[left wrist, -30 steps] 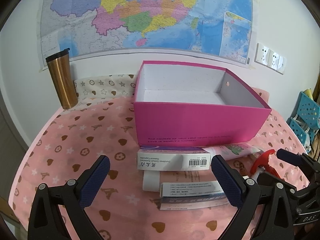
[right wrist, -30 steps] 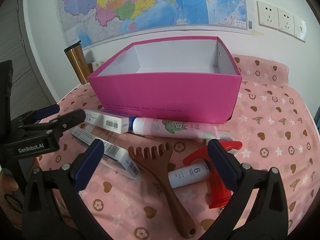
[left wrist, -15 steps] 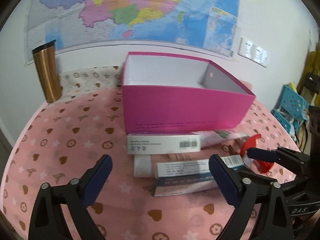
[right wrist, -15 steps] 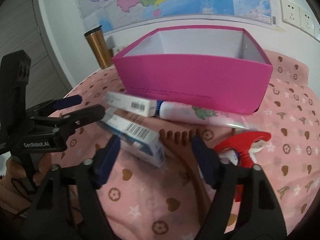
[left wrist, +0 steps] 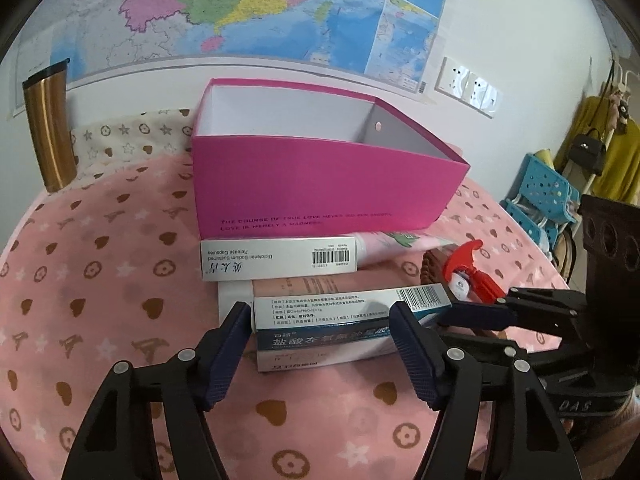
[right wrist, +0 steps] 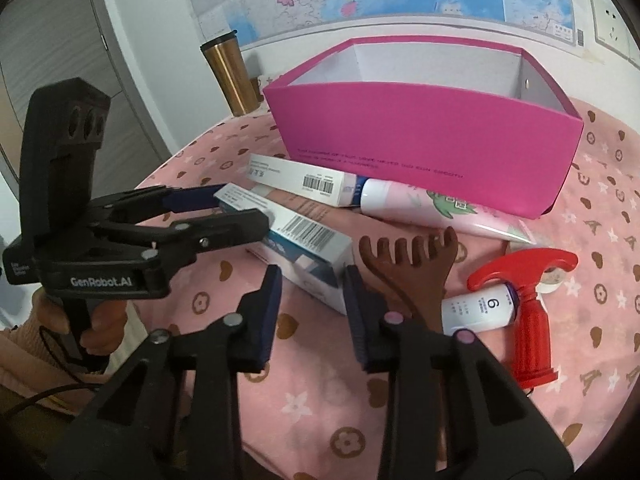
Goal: Organize rigid objects
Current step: 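Grasp the white-and-blue medicine box with the right gripper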
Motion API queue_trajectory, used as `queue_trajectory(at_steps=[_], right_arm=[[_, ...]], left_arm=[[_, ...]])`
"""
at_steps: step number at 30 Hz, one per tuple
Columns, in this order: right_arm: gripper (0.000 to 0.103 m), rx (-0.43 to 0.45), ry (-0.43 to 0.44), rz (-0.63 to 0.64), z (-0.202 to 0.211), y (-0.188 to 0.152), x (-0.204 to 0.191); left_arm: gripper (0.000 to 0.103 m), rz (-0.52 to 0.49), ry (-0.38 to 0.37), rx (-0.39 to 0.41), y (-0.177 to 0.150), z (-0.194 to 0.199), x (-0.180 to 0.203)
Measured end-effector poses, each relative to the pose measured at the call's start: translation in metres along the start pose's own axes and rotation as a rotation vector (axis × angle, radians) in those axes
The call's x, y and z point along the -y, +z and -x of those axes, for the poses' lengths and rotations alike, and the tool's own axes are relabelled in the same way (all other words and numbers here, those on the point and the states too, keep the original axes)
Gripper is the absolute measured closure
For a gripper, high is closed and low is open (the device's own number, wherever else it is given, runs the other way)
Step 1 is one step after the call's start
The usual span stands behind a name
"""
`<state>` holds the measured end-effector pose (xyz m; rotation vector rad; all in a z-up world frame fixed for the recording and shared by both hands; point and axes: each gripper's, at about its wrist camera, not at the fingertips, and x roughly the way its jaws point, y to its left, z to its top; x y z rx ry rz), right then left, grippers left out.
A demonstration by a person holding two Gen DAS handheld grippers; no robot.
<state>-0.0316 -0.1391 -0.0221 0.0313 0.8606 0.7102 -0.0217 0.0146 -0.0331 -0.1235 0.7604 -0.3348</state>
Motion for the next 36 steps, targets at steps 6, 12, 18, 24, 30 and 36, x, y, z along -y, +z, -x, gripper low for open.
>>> queue_trajectory(at_steps=[6, 12, 18, 24, 30, 36], right_arm=[[0.068, -0.041, 0.100, -0.051, 0.009, 0.001, 0.003], [0.068, -0.074, 0.157, -0.062, 0.006, -0.002, 0.001], [0.068, -0.078, 0.152, -0.078, -0.003, -0.003, 0.004], [0.068, -0.088, 0.161, -0.108, -0.010, -0.006, 0.010], [0.068, -0.067, 0.154, -0.133, -0.019, 0.001, 0.018], [0.068, -0.055, 0.145, -0.146, -0.026, 0.003, 0.022]], left_arm=[[0.028, 0.004, -0.047, -0.056, -0.006, 0.017, -0.002], [0.028, -0.020, -0.034, -0.100, -0.017, 0.016, -0.004], [0.028, -0.008, -0.043, -0.100, -0.016, 0.012, -0.009], [0.028, 0.035, -0.057, -0.123, -0.019, 0.005, -0.022], [0.037, 0.034, -0.034, -0.112, -0.021, -0.002, -0.023], [0.042, 0.055, -0.037, -0.120, -0.022, -0.007, -0.030]])
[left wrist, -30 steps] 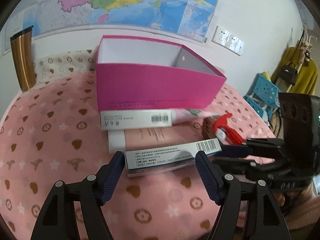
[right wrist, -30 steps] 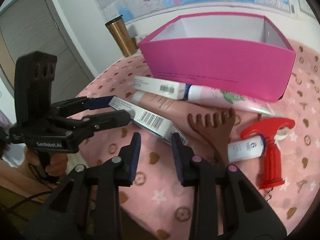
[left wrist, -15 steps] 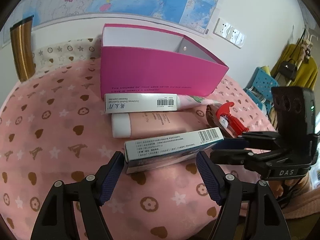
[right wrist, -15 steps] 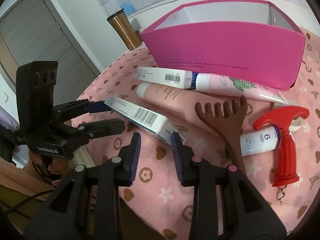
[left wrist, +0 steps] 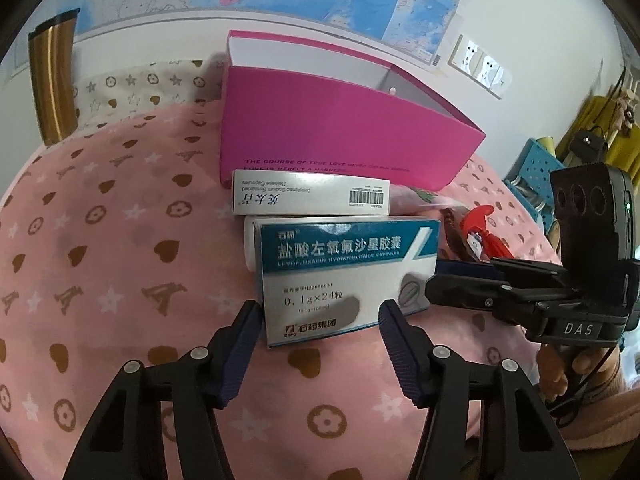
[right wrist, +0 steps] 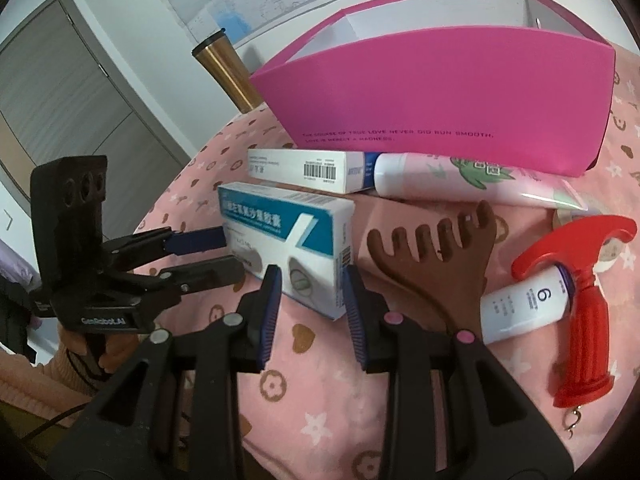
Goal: Organize rigid objects
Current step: 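Grasp the white-and-blue medicine box with the right gripper, then carry the medicine box into the magenta box and open the right gripper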
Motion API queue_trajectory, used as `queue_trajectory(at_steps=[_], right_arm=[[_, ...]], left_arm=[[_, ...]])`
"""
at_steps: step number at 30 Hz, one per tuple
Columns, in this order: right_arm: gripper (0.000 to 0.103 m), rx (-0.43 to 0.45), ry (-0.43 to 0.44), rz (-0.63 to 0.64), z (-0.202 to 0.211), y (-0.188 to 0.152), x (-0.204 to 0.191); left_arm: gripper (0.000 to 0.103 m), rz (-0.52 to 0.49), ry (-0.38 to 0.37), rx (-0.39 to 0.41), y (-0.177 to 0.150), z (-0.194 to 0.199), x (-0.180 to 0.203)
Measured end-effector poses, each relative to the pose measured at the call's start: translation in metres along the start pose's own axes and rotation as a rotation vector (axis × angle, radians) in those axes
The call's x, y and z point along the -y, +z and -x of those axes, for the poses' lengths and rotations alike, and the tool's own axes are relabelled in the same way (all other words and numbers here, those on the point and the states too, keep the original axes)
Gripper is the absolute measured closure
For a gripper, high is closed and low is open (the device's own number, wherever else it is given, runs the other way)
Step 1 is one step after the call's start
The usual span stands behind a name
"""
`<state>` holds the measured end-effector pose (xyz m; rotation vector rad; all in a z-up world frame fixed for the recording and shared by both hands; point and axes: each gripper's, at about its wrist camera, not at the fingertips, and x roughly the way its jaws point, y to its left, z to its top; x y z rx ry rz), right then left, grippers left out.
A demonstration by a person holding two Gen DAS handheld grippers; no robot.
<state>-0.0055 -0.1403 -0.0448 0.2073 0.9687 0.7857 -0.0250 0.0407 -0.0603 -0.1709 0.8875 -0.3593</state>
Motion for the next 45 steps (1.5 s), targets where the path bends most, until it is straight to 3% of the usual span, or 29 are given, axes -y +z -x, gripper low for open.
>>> queue_trajectory(at_steps=[7, 27, 37, 45], right_arm=[[0.068, 0.023, 0.016, 0.027, 0.011, 0.007, -0.012], [0.068, 0.152, 0.036, 0.098, 0.065, 0.046, -0.022], [0.068, 0.223, 0.019, 0.121, 0.080, 0.078, -0.016], [0.068, 0.238, 0.009, 0.121, 0.066, 0.116, -0.003]], left_arm=[[0.041, 0.013, -0.001, 0.022, 0.004, 0.013, -0.002], [0.040, -0.074, -0.018, 0.222, 0.058, 0.059, 0.027], [0.040, -0.145, 0.010, 0.283, 0.099, 0.056, 0.037], [0.040, -0.131, 0.020, 0.262, 0.133, 0.031, 0.020]])
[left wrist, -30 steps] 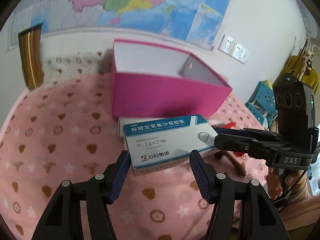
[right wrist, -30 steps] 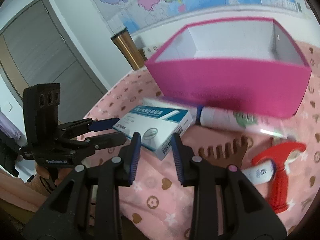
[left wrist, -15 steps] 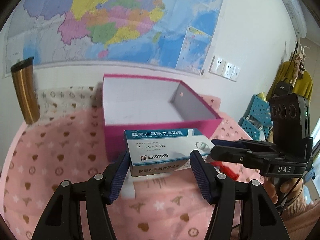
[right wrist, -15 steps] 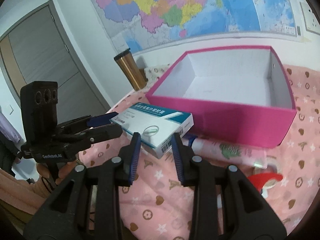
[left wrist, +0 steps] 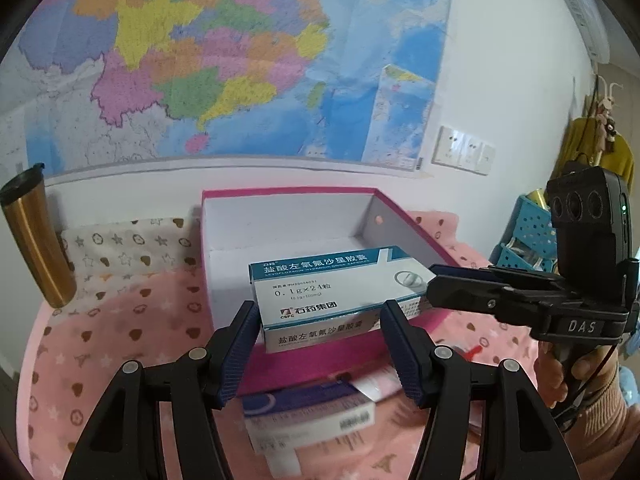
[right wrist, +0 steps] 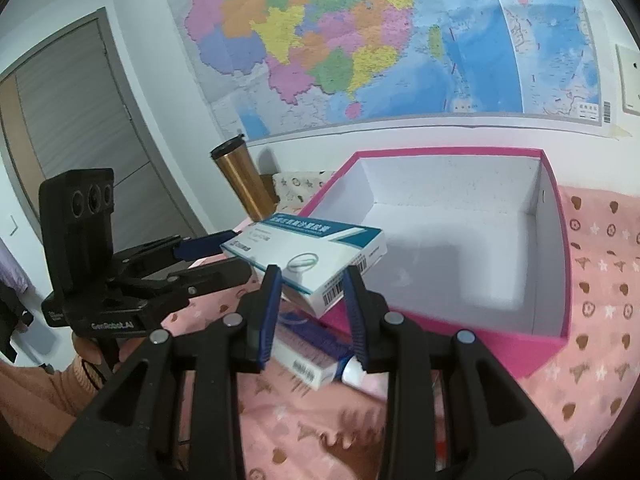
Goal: Organize rigid objects
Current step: 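Carry the medicine box into the magenta box and open the right gripper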
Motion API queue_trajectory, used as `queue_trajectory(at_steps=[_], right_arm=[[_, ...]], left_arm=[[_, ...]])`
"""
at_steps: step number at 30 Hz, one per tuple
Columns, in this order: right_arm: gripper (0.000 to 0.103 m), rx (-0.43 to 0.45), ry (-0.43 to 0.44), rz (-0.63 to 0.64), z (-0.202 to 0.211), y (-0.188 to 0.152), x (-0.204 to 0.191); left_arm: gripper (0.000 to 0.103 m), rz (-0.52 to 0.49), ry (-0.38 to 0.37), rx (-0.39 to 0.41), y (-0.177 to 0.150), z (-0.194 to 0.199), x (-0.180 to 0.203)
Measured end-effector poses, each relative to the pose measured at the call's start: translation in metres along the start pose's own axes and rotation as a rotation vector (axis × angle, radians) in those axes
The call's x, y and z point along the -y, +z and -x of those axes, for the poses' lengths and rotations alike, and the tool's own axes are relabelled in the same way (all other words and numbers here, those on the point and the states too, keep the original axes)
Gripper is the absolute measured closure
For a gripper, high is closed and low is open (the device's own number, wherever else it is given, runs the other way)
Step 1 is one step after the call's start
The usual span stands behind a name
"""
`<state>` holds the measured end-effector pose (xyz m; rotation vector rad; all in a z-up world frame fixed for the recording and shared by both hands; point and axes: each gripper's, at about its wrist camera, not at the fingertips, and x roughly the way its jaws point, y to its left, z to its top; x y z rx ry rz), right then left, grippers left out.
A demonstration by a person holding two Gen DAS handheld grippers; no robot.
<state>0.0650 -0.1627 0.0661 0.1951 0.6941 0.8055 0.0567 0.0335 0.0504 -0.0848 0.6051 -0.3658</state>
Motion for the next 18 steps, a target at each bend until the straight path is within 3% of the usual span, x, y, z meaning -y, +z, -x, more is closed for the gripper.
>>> queue_trajectory(at_steps=[13, 18], right_arm=[[0.068, -0.119, -0.010, -0.086, -0.068, 0.012, 0.050], [0.065, -0.155, -0.019, -0.081, -0.080, 0.009, 0.054]], left_arm=[[0.040, -0.017, 0.103, -0.116, 0.002, -0.064, -0.024], [0.040, -0.035, 0.137, -0.096, 0.000, -0.059, -0.019]])
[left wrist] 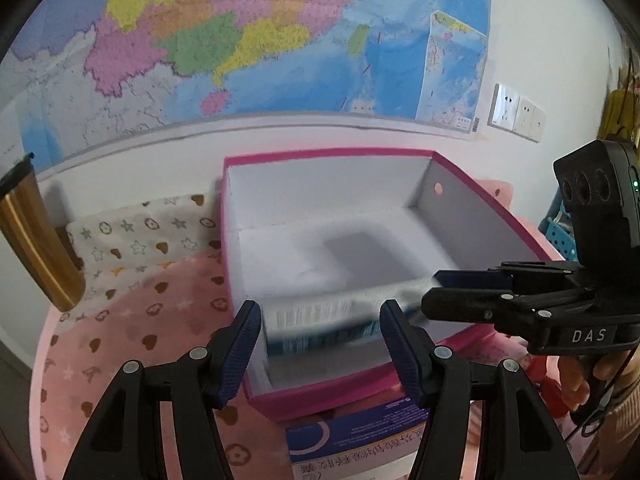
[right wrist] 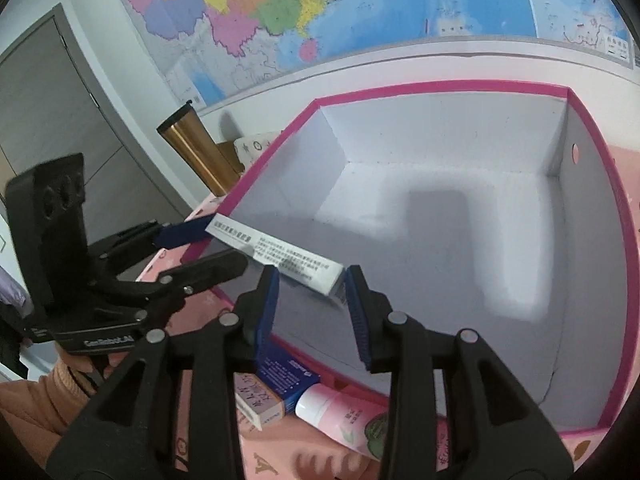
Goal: Organize rigid objects
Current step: 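Carry the medicine box into the magenta box and open the right gripper, then move the right gripper to the brown wooden back scratcher and grasp its handle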
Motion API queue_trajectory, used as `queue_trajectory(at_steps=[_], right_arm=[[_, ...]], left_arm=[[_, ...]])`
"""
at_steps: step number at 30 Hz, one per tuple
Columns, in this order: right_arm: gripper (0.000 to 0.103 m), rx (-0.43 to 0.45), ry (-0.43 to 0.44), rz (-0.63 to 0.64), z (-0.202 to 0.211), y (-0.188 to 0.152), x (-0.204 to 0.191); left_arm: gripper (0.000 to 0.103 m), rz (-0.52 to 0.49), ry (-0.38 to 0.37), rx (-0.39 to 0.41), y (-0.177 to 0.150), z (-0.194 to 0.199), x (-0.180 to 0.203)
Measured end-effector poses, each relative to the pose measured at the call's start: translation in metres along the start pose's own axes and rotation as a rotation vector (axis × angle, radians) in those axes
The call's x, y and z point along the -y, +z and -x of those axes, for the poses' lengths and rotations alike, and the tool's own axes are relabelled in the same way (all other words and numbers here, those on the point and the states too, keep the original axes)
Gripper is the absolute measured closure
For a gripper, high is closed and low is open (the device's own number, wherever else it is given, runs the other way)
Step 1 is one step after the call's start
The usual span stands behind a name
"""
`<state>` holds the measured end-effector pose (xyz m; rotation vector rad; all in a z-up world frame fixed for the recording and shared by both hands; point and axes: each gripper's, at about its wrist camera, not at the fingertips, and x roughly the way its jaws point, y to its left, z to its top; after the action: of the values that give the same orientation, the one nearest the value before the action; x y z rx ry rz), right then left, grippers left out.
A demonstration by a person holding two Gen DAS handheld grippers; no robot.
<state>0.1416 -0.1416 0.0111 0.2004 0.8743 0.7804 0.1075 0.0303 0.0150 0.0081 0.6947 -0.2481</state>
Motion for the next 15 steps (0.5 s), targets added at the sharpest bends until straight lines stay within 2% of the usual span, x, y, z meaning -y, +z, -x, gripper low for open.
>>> queue_trajectory(at_steps=[7, 15], right_arm=[[0.065, 0.029, 0.013, -0.002, 0.020, -0.004, -0.005], [0.058, 0.080, 0.007, 0.018, 0.065, -0.027, -0.017]], left_arm=[[0.040, 0.023, 0.002, 0.047, -0.003, 0.022, -0.001], [0.034, -0.001, -0.087, 0.092, -0.018, 0.056, 0.021]])
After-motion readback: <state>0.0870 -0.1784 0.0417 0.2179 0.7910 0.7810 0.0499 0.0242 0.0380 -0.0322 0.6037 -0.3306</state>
